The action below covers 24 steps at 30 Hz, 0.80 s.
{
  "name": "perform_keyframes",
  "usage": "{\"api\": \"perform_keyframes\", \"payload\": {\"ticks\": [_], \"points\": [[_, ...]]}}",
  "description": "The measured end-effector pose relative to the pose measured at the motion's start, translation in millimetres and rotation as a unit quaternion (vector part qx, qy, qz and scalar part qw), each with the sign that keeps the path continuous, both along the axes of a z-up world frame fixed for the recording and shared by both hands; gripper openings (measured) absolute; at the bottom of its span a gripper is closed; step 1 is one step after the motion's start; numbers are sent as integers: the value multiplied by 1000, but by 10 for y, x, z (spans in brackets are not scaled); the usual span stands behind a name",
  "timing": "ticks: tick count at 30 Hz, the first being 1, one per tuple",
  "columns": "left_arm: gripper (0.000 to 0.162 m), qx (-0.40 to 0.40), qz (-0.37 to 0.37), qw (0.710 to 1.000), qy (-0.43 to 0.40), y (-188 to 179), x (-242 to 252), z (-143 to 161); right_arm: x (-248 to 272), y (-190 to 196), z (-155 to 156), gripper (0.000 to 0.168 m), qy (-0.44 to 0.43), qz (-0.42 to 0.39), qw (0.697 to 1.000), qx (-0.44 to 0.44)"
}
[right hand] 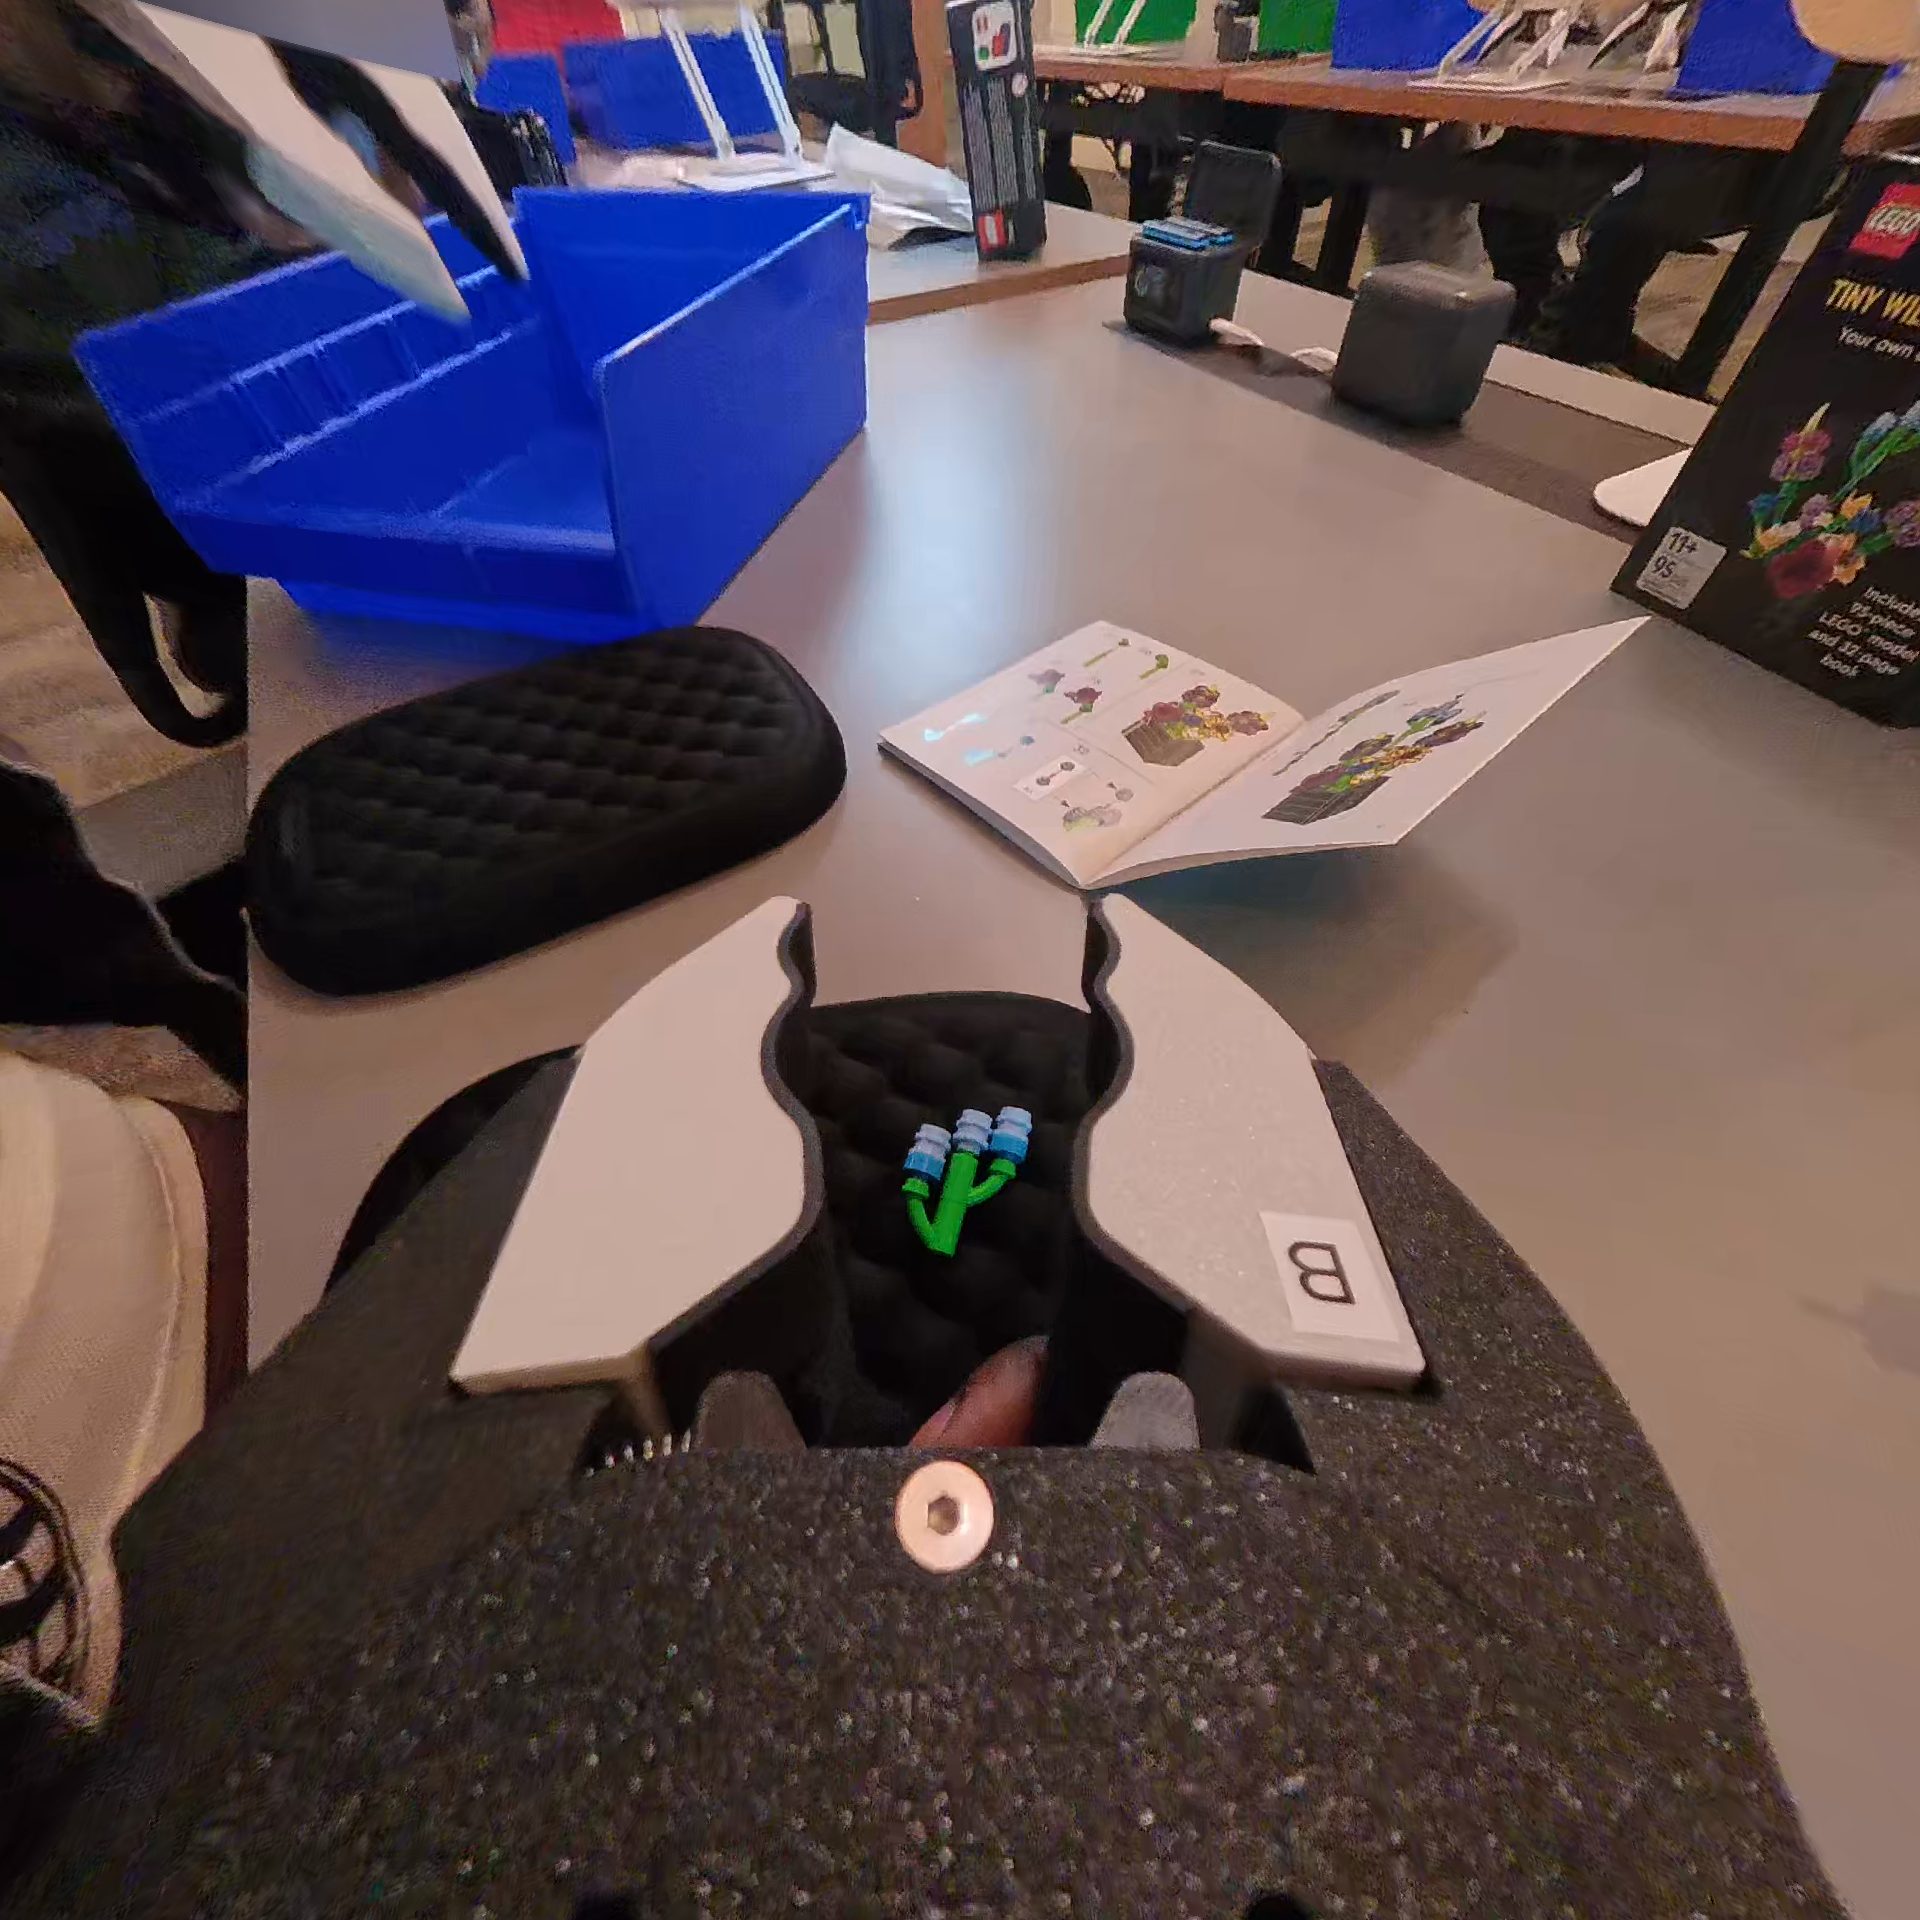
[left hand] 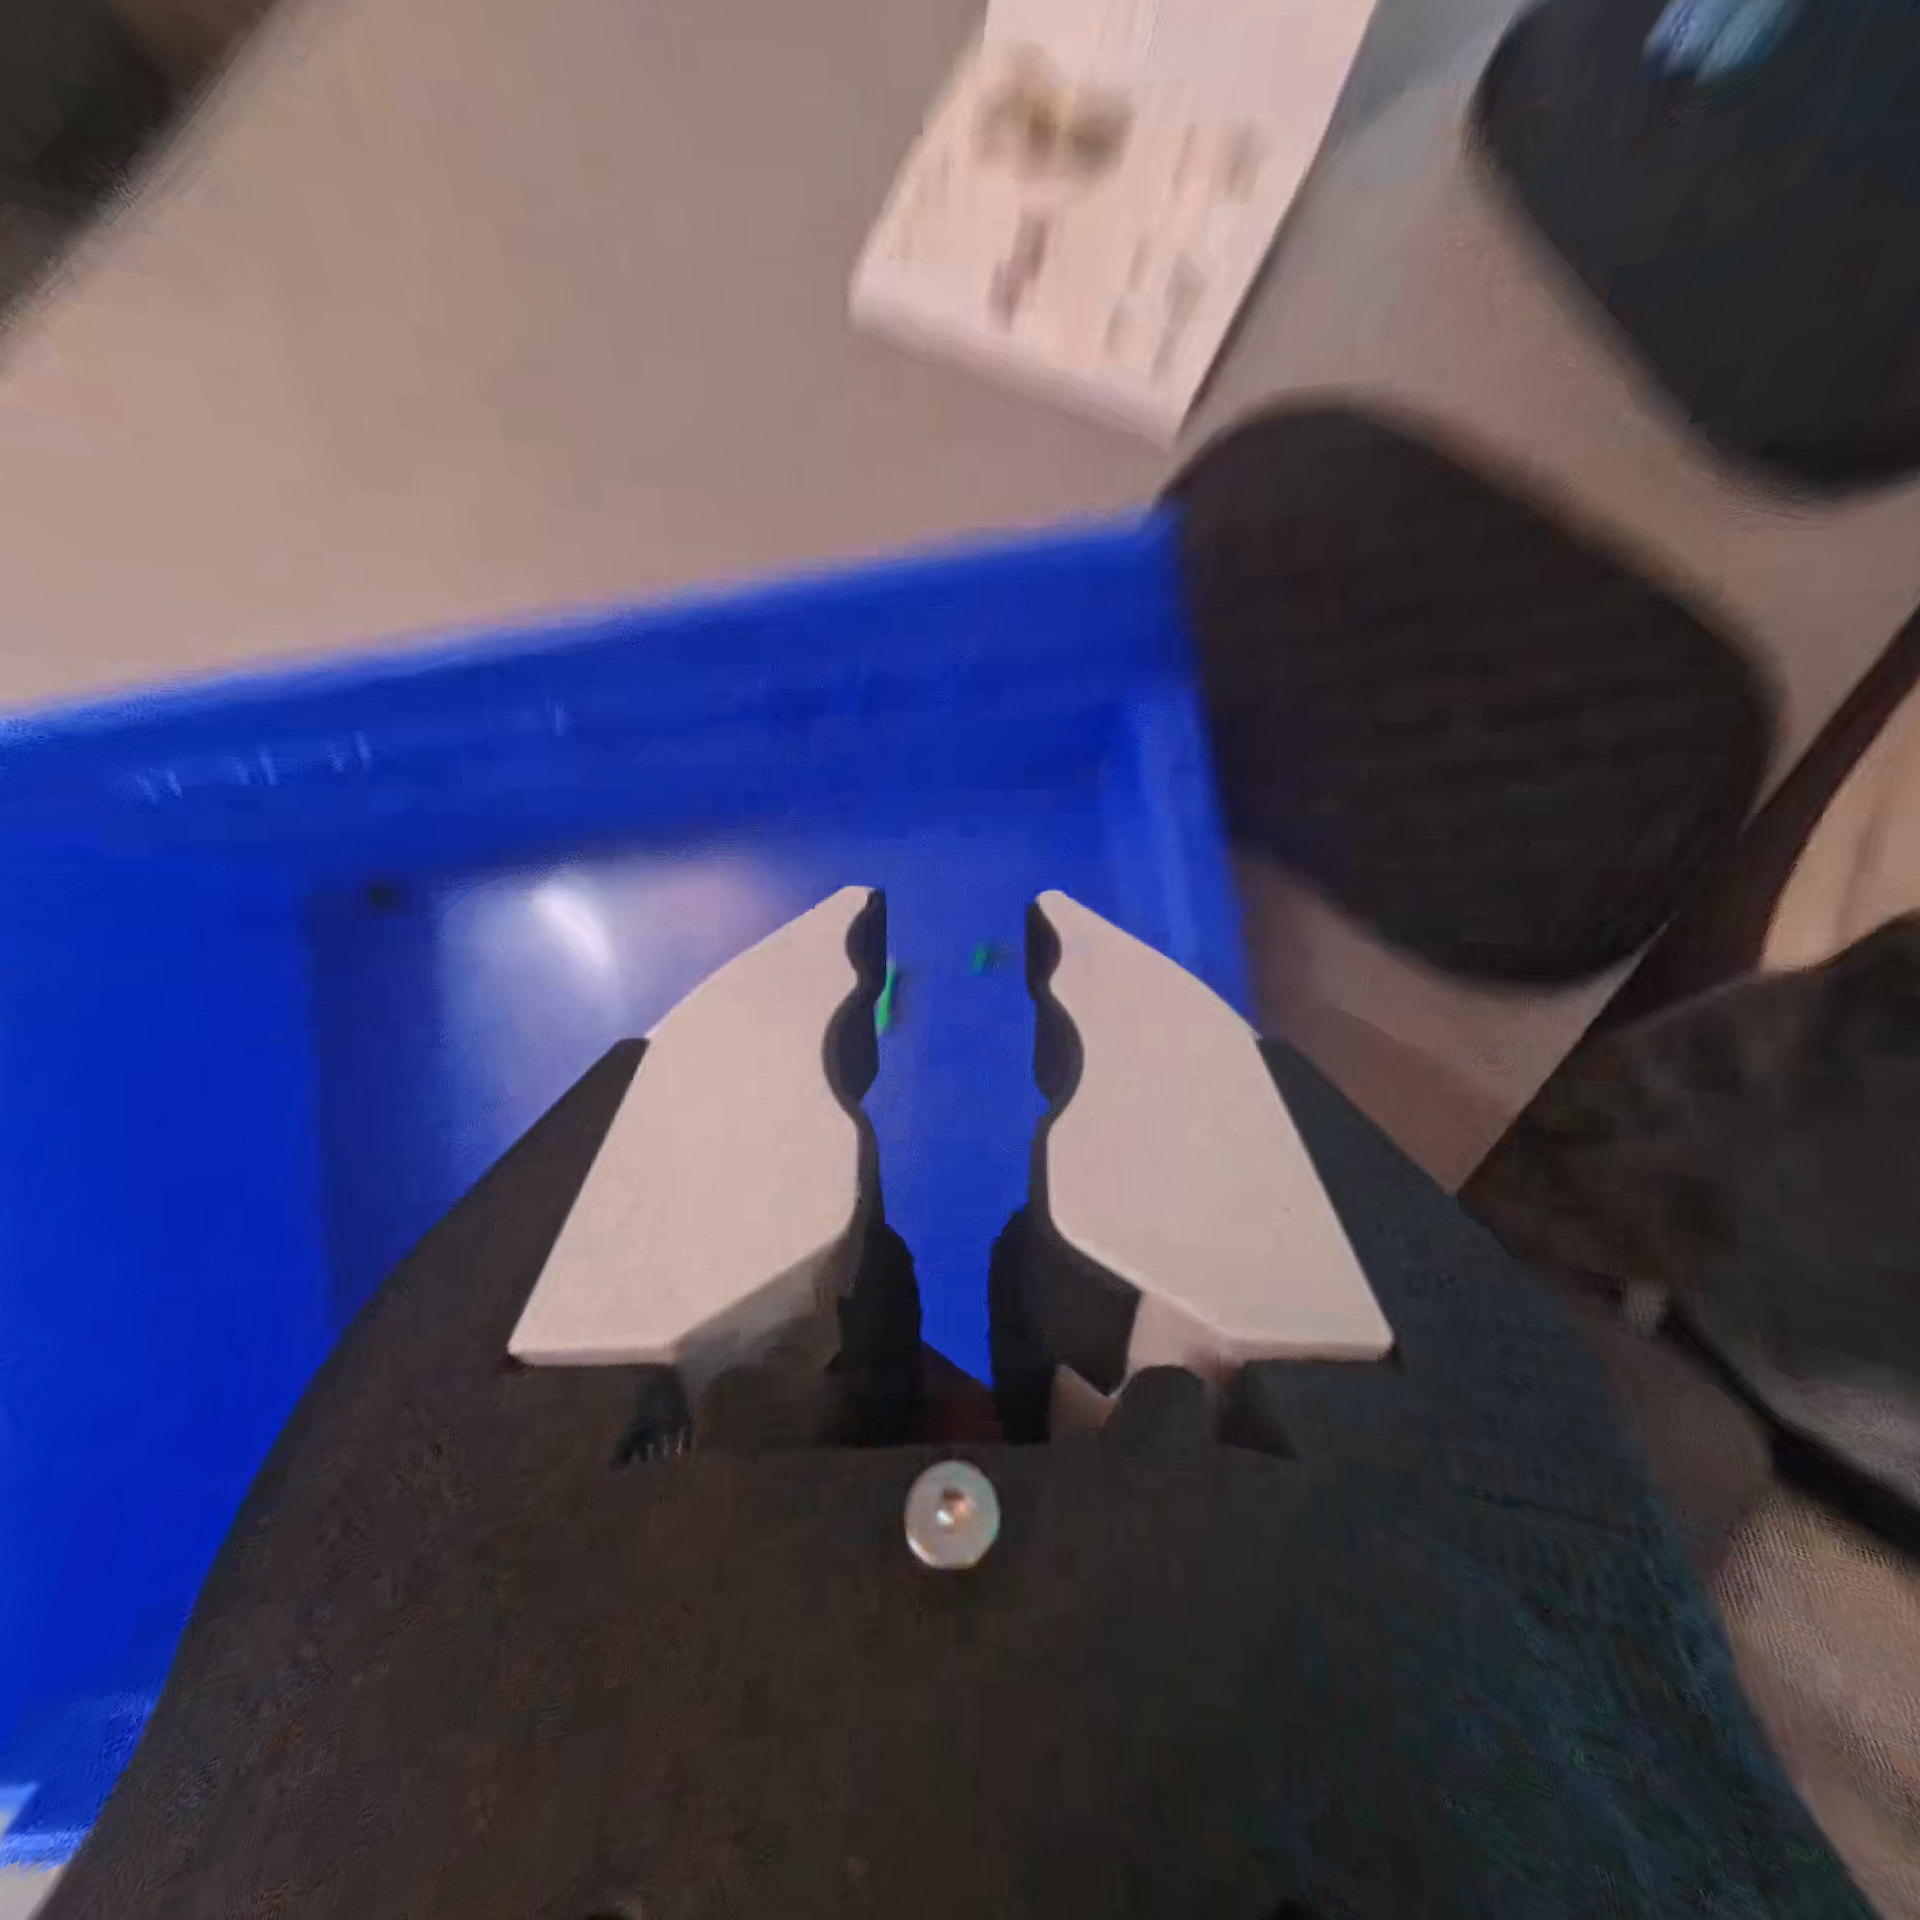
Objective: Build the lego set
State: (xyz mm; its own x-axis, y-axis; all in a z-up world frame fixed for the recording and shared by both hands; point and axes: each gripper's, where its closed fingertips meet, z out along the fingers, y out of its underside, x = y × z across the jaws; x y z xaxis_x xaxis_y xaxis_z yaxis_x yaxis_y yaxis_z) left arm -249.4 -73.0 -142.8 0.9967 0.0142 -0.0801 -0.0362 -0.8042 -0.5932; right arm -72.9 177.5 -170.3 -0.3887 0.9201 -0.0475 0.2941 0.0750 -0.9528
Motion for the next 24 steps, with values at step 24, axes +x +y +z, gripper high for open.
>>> {"api": "perform_keyframes", "payload": {"ticks": [24], "points": [[4,215,-114,956,-163,768,645,361,-348,-906,867,11,108,146,979,-88]]}}
